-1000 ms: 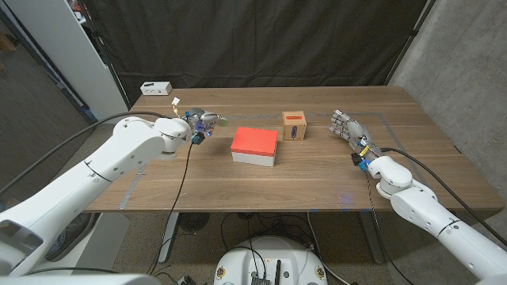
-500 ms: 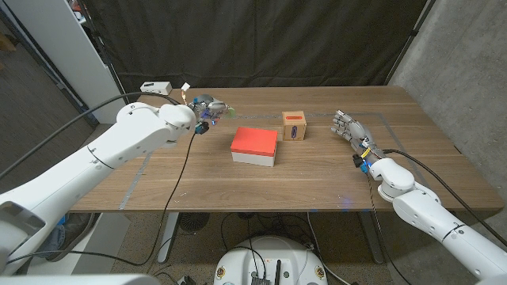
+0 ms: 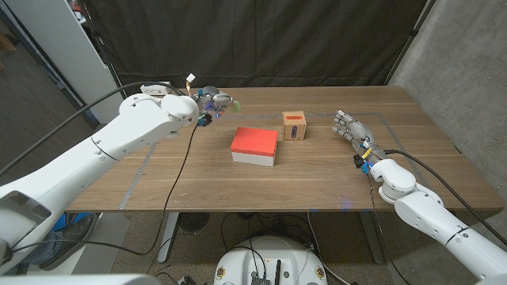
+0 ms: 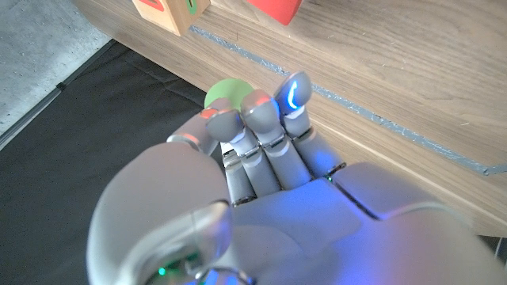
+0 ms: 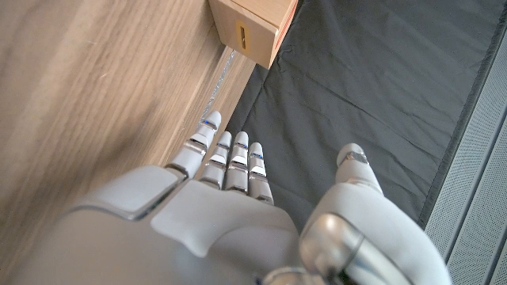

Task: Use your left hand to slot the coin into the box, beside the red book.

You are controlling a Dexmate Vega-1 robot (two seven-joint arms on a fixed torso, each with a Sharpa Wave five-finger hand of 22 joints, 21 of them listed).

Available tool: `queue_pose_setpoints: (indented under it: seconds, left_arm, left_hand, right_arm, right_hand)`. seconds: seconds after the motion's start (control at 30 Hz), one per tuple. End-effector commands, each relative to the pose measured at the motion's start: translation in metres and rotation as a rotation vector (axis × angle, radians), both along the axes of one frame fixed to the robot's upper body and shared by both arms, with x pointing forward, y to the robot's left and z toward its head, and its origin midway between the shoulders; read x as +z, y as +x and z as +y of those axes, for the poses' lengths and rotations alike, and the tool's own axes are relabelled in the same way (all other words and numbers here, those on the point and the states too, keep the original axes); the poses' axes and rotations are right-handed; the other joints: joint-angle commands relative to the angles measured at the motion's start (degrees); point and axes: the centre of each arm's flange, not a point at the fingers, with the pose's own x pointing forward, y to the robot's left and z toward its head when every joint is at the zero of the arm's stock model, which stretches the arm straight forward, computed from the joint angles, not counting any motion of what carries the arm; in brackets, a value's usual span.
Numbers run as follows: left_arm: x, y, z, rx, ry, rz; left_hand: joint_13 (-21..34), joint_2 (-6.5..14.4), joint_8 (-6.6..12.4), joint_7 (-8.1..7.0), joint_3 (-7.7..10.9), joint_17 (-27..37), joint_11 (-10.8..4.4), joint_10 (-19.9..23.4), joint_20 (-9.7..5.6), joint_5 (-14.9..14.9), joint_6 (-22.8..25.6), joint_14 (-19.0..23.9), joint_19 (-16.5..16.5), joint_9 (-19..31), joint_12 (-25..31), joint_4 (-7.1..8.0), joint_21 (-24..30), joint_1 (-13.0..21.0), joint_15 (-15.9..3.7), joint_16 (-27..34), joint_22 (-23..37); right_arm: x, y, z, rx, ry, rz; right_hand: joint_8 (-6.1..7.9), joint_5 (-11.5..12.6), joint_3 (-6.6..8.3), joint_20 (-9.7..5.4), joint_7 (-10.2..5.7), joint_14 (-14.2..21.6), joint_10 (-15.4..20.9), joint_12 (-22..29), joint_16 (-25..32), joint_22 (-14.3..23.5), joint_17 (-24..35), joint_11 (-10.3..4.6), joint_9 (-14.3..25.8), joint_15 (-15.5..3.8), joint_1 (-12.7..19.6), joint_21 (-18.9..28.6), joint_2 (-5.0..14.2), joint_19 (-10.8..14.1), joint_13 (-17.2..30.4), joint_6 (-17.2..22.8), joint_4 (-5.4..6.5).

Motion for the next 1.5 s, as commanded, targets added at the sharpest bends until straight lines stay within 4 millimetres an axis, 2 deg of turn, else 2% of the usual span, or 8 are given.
queue_pose_setpoints:
  seconds: [0.03, 0.43, 0.5, 0.6, 0.63, 0.67, 1.07, 1.5]
  left_arm:
    - [0.026, 0.0, -0.021, -0.042, 0.063, -0.024]
    - [0.062, 0.005, -0.065, -0.003, 0.227, -0.078]
    - [0.071, 0.005, -0.08, 0.029, 0.31, -0.123]
    - [0.076, 0.004, -0.09, 0.054, 0.364, -0.146]
    - [0.079, 0.003, -0.101, 0.067, 0.405, -0.167]
    - [0.079, 0.003, -0.101, 0.069, 0.409, -0.166]
    - [0.095, 0.013, -0.161, 0.122, 0.594, -0.17]
    - [0.111, 0.027, -0.195, 0.117, 0.744, -0.119]
  left_hand:
    - [0.4, 0.0, 0.46, 2.2, 0.53, -0.1, -0.42, 0.0, -4.09, -0.2, 2.2, -0.3, -0.4, 0.3, 0.1, 0.12, 0.2, -0.5, -0.26, -0.1, 0.0]
    - [0.7, -0.8, 0.58, 1.61, 1.83, -0.1, -0.59, 0.4, -4.11, 0.0, 3.0, -0.1, -0.3, 1.0, 0.4, -0.16, 0.9, -0.6, -0.25, 1.2, 0.7]
    - [1.3, -0.8, 0.57, 1.57, 1.93, 0.0, -0.49, 0.3, -4.12, 0.0, 3.1, 0.0, -0.3, 1.1, 0.7, -0.18, 0.9, -0.5, -0.25, 1.5, 0.7]
    - [1.3, -0.8, 0.54, 1.49, 2.01, 0.1, -0.65, 0.4, -4.11, 0.0, 3.1, 0.0, -0.6, 1.1, 0.7, -0.14, 0.7, -0.5, -0.25, 1.7, 0.6]
    - [1.9, -0.9, 0.57, 1.42, 2.02, 0.0, -0.7, 0.2, -4.11, 0.0, 3.1, -0.1, -0.5, 1.2, 1.0, -0.14, 0.8, -0.5, -0.24, 1.7, 0.7]
    - [1.6, -0.9, 0.59, 1.4, 2.04, 0.1, -0.59, 0.3, -4.11, 0.0, 3.1, 0.0, -0.6, 1.2, 0.8, -0.13, 0.8, -0.5, -0.25, 1.8, 0.7]
    - [1.4, -0.9, 0.38, 1.46, 2.19, 0.3, -0.6, 0.4, -4.1, 0.0, 3.5, -0.2, -0.8, 1.0, 0.6, -0.06, 0.7, -0.6, -0.25, 2.5, 0.5]
    - [1.9, -1.1, 0.41, 1.48, 2.13, -0.4, -0.74, 0.4, -4.11, 0.0, 3.4, -0.7, -0.8, 1.2, 0.7, -0.14, 0.8, -0.7, -0.24, 2.6, 0.5]
  right_arm:
    - [-0.002, -0.006, 0.001, -0.005, 0.002, -0.003]
    - [0.0, -0.009, -0.019, -0.007, 0.006, -0.018]
    - [-0.001, -0.01, -0.027, -0.006, 0.009, -0.019]
    - [-0.003, -0.011, -0.032, -0.005, 0.012, -0.016]
    - [-0.004, -0.012, -0.037, -0.005, 0.019, -0.01]
    - [-0.004, -0.012, -0.037, -0.005, 0.019, -0.01]
    - [-0.011, -0.013, -0.064, 0.012, 0.031, -0.001]
    - [-0.016, -0.011, -0.071, 0.026, 0.049, 0.004]
  right_hand:
    - [-0.19, 0.0, 0.22, 0.04, -0.27, 0.5, 0.1, -0.1, 0.2, 0.2, 0.2, -0.04, 0.3, -0.1, -0.1, 0.3, 0.36, 0.5, 0.2, 0.3, -0.31]
    - [-0.21, 0.1, 0.26, 0.02, -0.25, 0.5, 0.3, -0.1, 0.2, 0.2, 0.3, -0.03, 0.3, -0.06, 0.0, 0.3, 0.39, 0.5, 0.2, 0.3, -0.35]
    - [-0.21, 0.1, 0.27, -0.03, -0.22, 0.5, 0.3, -0.1, 0.2, 0.2, 0.3, 0.05, 0.3, -0.11, 0.0, 0.3, 0.4, 0.5, 0.2, 0.3, -0.36]
    - [-0.2, 0.1, 0.28, -0.03, -0.22, 0.5, 0.2, -0.1, 0.2, 0.2, 0.3, 0.02, 0.3, -0.12, 0.0, 0.3, 0.41, 0.5, 0.2, 0.3, -0.37]
    - [-0.2, 0.1, 0.28, -0.04, -0.21, 0.5, 0.2, -0.1, 0.2, 0.2, 0.3, 0.02, 0.3, -0.21, 0.0, 0.3, 0.41, 0.5, 0.2, 0.3, -0.37]
    - [-0.19, 0.1, 0.28, -0.03, -0.21, 0.5, 0.2, -0.2, 0.2, 0.2, 0.3, -0.08, 0.3, -0.24, 0.0, 0.3, 0.42, 0.5, 0.2, 0.3, -0.37]
    - [-0.21, 0.1, 0.3, -0.04, -0.16, 0.6, 0.2, -0.2, 0.2, 0.2, 0.3, 0.1, 0.3, -0.23, 0.1, 0.3, 0.43, 0.6, 0.2, 0.3, -0.39]
    - [-0.22, 0.1, 0.32, -0.08, -0.2, 0.7, 0.3, -0.2, 0.2, 0.2, 0.3, -0.12, 0.3, -0.3, 0.1, 0.3, 0.46, 0.7, 0.2, 0.3, -0.4]
